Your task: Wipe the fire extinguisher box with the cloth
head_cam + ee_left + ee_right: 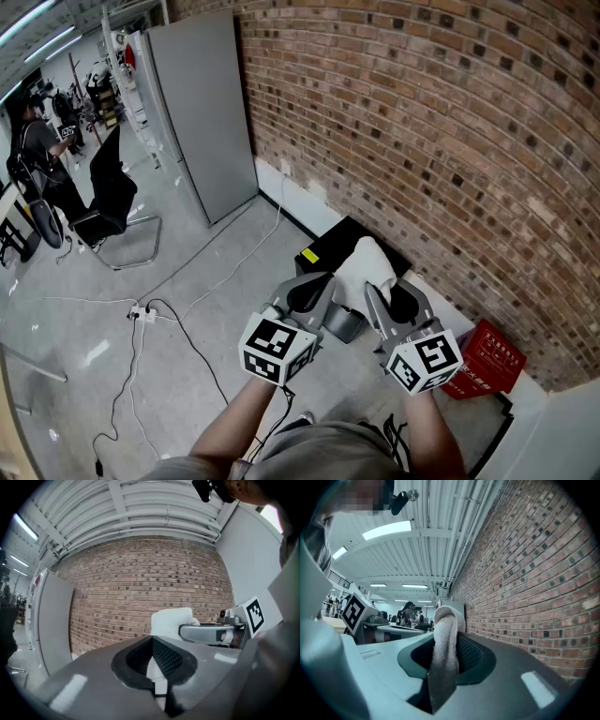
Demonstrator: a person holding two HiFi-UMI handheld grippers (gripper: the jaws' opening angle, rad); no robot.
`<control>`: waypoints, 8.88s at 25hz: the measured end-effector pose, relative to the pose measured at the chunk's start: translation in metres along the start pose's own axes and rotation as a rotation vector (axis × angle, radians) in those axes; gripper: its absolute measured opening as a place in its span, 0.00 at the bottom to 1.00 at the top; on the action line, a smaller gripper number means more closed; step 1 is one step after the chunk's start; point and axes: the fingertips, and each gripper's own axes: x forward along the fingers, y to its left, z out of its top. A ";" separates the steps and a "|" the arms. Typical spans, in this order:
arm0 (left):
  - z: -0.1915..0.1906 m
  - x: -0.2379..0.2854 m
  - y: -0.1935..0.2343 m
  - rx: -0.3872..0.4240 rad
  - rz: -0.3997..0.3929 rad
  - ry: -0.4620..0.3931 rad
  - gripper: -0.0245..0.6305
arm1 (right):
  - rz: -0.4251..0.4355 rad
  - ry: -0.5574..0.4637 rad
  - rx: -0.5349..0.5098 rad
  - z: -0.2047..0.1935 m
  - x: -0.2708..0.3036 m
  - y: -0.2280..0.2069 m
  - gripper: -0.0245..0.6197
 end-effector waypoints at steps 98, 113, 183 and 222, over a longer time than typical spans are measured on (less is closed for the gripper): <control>-0.404 0.483 -0.561 0.172 -1.095 0.534 0.04 | -1.418 0.647 0.474 -0.470 -0.692 -0.570 0.22; -0.454 0.496 -0.507 0.106 -0.986 0.640 0.04 | -1.106 0.759 0.430 -0.508 -0.584 -0.614 0.19; -0.654 0.324 -0.573 0.158 -1.081 0.529 0.04 | -1.389 0.122 0.210 -0.591 -0.719 -0.448 0.18; -0.731 0.311 -0.420 0.080 -0.498 0.493 0.04 | -0.526 0.283 -0.041 -0.715 -0.390 -0.371 0.17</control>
